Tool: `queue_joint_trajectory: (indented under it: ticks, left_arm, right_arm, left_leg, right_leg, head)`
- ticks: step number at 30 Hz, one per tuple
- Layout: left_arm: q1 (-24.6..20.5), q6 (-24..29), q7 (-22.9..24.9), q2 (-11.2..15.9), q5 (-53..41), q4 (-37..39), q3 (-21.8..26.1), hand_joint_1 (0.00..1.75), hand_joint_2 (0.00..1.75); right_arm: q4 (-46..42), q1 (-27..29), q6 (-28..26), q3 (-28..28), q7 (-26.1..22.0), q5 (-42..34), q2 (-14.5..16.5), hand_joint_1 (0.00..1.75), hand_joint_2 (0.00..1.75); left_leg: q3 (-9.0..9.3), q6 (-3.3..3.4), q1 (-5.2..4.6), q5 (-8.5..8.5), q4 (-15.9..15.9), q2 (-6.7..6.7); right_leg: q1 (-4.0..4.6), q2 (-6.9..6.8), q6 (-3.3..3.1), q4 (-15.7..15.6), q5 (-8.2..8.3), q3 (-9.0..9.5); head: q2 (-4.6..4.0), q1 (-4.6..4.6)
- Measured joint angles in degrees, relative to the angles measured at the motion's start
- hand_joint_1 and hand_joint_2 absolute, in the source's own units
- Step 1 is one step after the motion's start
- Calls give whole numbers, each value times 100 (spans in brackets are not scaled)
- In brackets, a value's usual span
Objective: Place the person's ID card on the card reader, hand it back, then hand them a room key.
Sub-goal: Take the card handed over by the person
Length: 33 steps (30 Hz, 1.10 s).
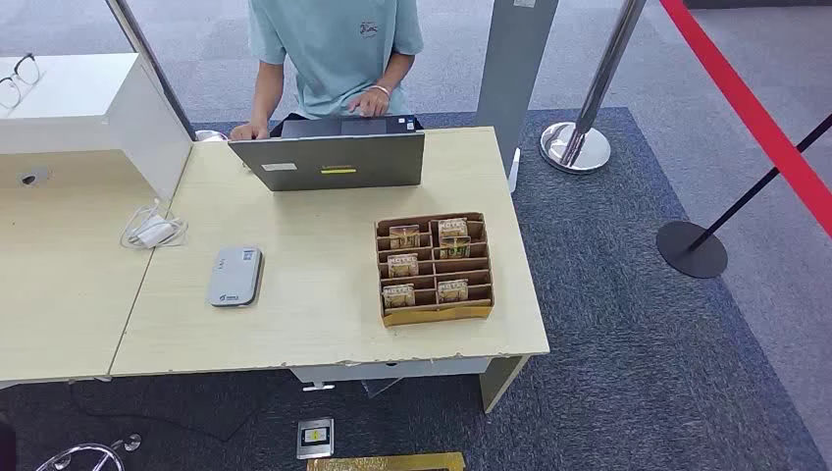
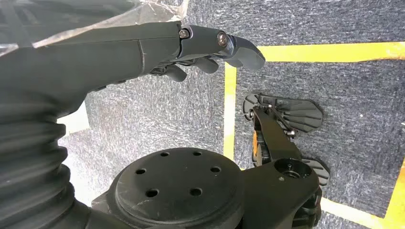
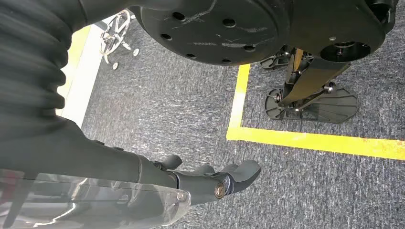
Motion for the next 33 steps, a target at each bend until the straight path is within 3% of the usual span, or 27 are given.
queue_joint_trajectory:
  ticks: [33]
  left_arm:
    - [0,0,0,0,0,-3,0,0,175]
  right_arm:
    - [2,0,0,-2,0,0,-1,0,175]
  left_leg:
    - [0,0,0,0,0,0]
  right_leg:
    - [0,0,1,0,-1,0]
  head:
    - [0,0]
